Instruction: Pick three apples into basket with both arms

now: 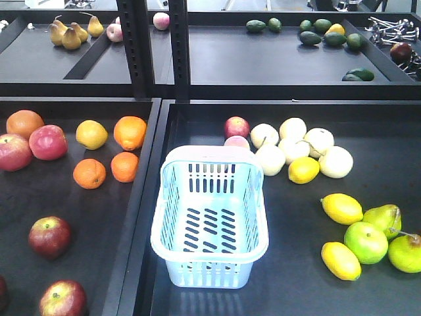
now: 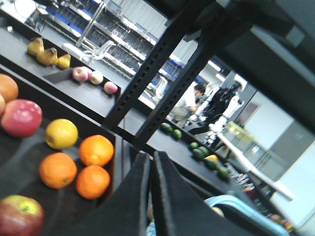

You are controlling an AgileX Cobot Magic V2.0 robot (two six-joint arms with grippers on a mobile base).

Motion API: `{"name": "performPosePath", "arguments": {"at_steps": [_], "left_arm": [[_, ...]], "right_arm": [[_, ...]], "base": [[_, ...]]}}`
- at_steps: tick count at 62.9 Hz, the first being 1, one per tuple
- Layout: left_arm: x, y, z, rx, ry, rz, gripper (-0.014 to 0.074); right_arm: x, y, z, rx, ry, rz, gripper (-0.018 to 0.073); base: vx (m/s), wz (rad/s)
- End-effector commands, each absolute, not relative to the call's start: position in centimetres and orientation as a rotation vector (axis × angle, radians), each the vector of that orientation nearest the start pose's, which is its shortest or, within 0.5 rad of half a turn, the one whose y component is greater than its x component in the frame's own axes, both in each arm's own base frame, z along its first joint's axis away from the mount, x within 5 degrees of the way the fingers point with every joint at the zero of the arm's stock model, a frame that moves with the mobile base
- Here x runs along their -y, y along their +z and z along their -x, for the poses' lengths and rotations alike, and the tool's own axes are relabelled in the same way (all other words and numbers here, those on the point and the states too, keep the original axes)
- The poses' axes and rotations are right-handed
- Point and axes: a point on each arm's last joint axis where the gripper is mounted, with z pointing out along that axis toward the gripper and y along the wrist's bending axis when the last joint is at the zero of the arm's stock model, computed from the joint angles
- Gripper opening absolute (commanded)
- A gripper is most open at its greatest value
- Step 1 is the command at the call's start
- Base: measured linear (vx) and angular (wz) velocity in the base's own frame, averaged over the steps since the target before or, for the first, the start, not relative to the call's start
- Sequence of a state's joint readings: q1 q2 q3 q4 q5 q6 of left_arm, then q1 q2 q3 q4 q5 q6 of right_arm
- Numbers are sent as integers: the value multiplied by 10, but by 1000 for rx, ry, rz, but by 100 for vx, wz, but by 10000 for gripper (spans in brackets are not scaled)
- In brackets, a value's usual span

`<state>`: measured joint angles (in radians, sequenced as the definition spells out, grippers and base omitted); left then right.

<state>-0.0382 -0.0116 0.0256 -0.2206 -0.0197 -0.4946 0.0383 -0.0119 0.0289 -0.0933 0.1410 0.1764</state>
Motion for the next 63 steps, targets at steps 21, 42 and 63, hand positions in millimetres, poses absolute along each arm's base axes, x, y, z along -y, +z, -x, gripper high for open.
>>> {"name": "performPosePath", "arguments": {"at_steps": [21, 42, 63], "left_arm": [[-13, 239, -45, -814, -1221, 891, -6], [7, 294, -36, -834, -1227, 510, -6], [38, 378, -82, -1124, -924, 33, 13]], "right_arm": [[-1, 195, -56, -1564, 76, -37, -7], [-1, 195, -56, -1564, 76, -37, -7], [-1, 195, -56, -1564, 76, -37, -7]], "base": [[0, 0], [0, 0], [0, 0]]}}
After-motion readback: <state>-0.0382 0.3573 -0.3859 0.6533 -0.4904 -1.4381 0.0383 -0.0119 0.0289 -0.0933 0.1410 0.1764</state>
